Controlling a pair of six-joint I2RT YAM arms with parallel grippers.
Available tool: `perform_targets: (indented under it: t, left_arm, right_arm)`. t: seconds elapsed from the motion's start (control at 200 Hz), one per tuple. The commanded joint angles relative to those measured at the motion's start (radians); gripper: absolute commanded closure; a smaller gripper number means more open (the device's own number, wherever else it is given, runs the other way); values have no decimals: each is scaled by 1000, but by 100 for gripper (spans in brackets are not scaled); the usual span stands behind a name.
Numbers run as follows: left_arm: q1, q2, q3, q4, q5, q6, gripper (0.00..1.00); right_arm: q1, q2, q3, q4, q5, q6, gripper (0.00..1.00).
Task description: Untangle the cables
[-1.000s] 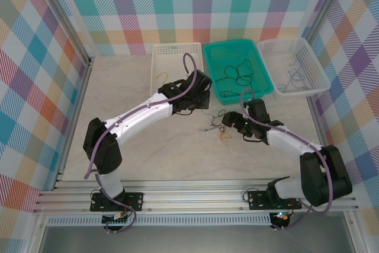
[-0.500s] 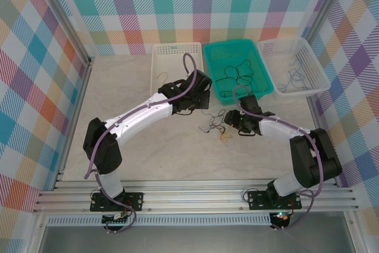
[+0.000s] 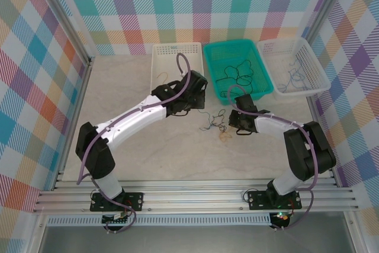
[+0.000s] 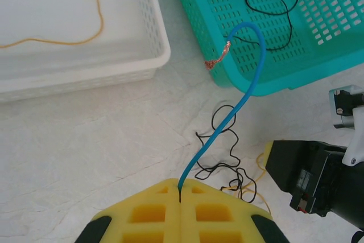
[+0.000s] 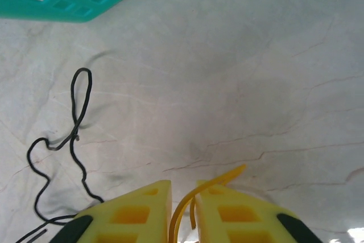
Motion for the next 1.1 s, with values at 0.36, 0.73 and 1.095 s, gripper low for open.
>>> perform_targets:
  t: [0.36,0.73,1.095]
  left_arm:
    - [3,-15,14,-8,-1,1,100]
    - [20,-20,13,-11,34,-3,100]
    - [31,-19,-5,-9,31,-12,100]
  right_arm:
    - [33,-159,-51,106,-172,-391,43]
    - [47,-32,-1,113,-555,-583,51]
    - [72,111,48,108,-281,-437,71]
